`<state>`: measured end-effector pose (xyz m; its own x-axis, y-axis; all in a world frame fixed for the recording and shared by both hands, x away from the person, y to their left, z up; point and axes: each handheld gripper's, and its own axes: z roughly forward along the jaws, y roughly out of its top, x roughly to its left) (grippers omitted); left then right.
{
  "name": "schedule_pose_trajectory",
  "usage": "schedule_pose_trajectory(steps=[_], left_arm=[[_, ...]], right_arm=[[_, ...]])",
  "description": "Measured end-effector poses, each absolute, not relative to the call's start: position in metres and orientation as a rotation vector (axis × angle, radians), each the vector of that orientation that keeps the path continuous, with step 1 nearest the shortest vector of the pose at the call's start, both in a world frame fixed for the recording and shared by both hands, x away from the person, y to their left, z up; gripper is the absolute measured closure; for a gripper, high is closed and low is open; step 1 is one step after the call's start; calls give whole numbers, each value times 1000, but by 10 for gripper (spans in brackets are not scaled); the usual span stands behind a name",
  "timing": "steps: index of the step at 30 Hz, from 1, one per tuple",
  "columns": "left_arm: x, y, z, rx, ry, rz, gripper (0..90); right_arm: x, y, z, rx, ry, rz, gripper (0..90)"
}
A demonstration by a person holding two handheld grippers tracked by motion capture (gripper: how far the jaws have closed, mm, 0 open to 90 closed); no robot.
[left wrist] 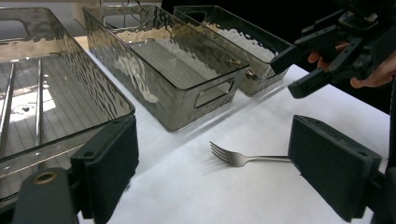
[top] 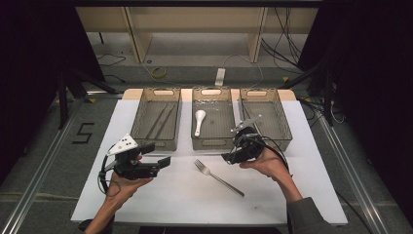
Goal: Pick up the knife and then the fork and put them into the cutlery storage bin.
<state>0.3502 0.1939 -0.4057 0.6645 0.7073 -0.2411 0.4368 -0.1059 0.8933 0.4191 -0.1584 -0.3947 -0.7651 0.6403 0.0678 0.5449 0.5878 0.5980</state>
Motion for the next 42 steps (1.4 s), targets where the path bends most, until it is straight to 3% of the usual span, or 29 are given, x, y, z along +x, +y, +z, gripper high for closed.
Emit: schedule_pose_trajectory(steps=[21, 42], left_arm=[[350, 194, -405, 1743, 921, 301, 156], [350, 194, -405, 1743, 923, 295, 156]], right_arm=[[405, -117, -430, 840, 2831, 651, 350], [403, -108, -454, 740, 2923, 502, 562]])
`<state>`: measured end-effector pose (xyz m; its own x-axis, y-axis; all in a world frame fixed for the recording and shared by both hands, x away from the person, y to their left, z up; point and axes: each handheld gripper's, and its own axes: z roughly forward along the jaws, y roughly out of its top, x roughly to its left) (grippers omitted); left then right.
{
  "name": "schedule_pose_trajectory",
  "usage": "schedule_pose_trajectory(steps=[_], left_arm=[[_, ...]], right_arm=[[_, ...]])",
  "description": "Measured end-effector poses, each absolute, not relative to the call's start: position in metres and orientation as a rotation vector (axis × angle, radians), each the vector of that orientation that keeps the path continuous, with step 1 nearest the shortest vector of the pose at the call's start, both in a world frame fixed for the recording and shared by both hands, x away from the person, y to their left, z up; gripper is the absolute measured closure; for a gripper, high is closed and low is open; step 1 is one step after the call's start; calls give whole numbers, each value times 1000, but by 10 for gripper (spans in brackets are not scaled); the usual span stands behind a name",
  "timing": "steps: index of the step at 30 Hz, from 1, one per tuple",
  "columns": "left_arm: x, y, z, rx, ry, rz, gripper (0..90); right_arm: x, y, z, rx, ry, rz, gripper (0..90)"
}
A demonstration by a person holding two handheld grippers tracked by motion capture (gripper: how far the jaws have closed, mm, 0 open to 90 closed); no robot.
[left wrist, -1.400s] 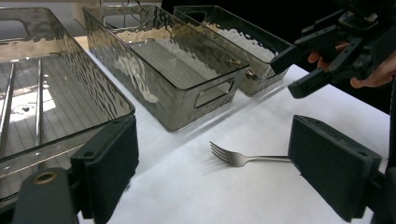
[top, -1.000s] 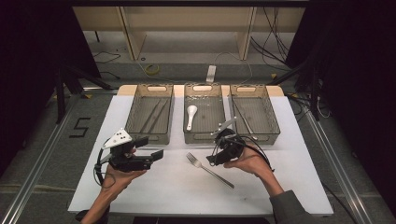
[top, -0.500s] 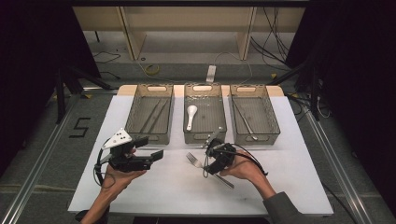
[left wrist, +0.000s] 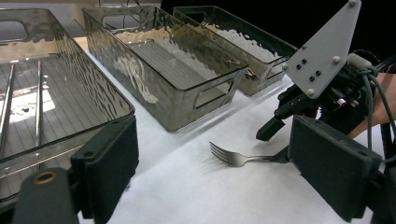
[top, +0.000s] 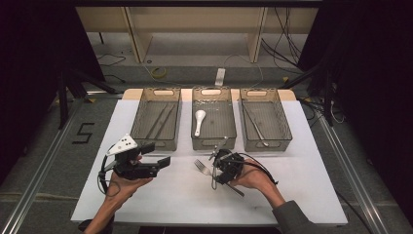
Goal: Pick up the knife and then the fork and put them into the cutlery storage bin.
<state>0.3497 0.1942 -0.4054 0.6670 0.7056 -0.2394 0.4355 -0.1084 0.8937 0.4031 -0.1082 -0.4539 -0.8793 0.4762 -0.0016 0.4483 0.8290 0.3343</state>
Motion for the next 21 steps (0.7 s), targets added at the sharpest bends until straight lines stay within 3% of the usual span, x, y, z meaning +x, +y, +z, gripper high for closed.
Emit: schedule_pose_trajectory(steps=[21], left_arm=[[350, 194, -405, 1745, 922, 295, 156]], right_arm=[[402, -107, -460, 649, 2966, 449, 704]])
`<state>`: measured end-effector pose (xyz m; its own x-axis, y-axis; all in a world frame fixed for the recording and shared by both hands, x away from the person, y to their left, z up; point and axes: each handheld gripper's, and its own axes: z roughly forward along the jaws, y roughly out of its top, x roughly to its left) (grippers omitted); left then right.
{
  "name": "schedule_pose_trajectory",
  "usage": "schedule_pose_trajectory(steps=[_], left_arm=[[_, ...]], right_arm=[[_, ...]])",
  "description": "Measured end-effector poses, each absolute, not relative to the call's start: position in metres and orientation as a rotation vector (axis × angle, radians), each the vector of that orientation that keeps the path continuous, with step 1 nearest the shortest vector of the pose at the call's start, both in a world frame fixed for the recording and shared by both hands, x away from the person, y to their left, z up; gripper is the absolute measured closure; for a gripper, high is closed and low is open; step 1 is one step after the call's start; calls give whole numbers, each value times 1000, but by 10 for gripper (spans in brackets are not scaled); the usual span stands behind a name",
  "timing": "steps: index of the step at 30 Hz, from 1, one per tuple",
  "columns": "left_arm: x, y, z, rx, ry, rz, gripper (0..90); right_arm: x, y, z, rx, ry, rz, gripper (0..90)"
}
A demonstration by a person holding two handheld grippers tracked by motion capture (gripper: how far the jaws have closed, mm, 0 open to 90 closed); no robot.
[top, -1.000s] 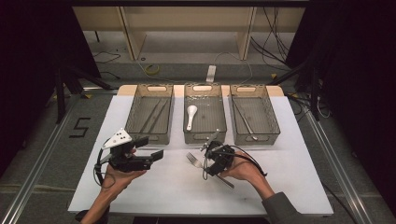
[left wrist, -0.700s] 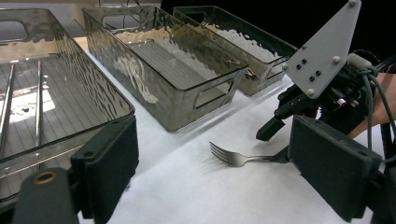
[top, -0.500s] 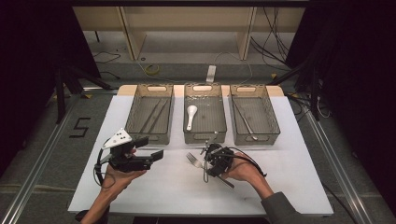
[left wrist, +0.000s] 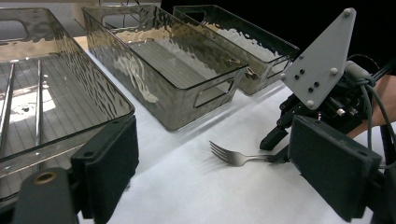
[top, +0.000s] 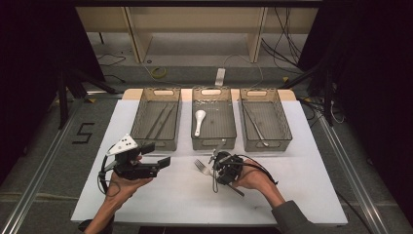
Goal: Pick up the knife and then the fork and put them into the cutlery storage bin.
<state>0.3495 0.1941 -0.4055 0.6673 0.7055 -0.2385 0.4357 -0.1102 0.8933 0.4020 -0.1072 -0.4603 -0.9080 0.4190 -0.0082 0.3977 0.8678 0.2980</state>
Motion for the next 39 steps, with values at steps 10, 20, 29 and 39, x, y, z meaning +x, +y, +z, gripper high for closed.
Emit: schedule_pose_trajectory(steps=[10, 20, 29, 39], left_arm=[[349, 194, -406, 1744, 923, 292, 156], [350, 194, -406, 1748, 921, 296, 157], [350, 194, -406, 1749, 920, 297, 156], [349, 195, -405, 1745, 920, 299, 157]], right_arm=[[401, -105, -460, 653, 2981, 441, 758], [402, -104, -460, 645, 2993, 434, 806], [404, -103, -460, 639, 3004, 424, 844], [401, -102, -459, 582, 2994, 412, 851]])
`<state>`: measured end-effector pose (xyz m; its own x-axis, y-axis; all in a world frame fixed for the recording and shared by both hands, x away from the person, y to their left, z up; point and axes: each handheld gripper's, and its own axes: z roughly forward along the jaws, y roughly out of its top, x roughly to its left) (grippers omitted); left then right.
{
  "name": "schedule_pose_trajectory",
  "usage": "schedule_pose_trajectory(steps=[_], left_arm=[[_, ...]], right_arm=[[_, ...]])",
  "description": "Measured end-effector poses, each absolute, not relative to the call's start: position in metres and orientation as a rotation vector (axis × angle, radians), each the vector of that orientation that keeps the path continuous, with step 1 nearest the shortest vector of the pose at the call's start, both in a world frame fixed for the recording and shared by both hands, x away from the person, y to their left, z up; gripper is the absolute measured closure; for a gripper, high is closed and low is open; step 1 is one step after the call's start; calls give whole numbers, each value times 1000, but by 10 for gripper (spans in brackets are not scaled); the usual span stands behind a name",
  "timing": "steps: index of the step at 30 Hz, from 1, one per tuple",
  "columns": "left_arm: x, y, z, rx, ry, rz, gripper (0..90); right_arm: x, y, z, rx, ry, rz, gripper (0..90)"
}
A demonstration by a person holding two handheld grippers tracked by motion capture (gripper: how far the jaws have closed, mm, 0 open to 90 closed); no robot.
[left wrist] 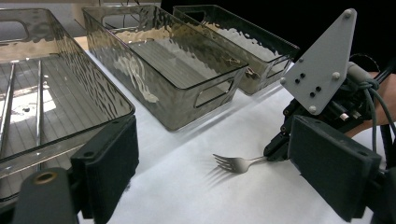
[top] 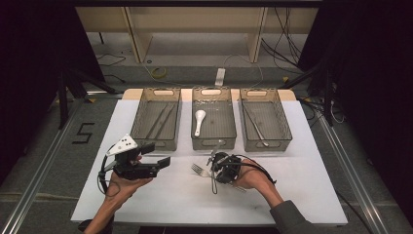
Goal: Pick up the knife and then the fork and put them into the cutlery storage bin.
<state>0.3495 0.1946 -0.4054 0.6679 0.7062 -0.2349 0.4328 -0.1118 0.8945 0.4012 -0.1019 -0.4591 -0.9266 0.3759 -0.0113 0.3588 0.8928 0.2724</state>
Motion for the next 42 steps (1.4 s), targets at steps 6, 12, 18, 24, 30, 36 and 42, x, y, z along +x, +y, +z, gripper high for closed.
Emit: schedule_pose_trajectory(steps=[6, 12, 18, 24, 30, 36, 42], left_arm=[[349, 195, -405, 1743, 922, 300, 157], [349, 194, -405, 1746, 920, 298, 157], [349, 195, -405, 1742, 921, 301, 157], [349, 195, -405, 1735, 923, 298, 157], [349, 195, -405, 1734, 922, 297, 157], [349, 195, -405, 1733, 923, 298, 157], [349, 195, -405, 1730, 922, 299, 157]], right_arm=[[404, -108, -454, 608, 2967, 476, 852], [406, -112, -450, 655, 2953, 523, 852], [408, -117, -443, 680, 2933, 597, 852], [411, -128, -431, 723, 2894, 684, 852], [414, -144, -419, 765, 2838, 782, 851], [418, -163, -404, 810, 2782, 900, 851], [420, -182, -389, 863, 2707, 998, 852]])
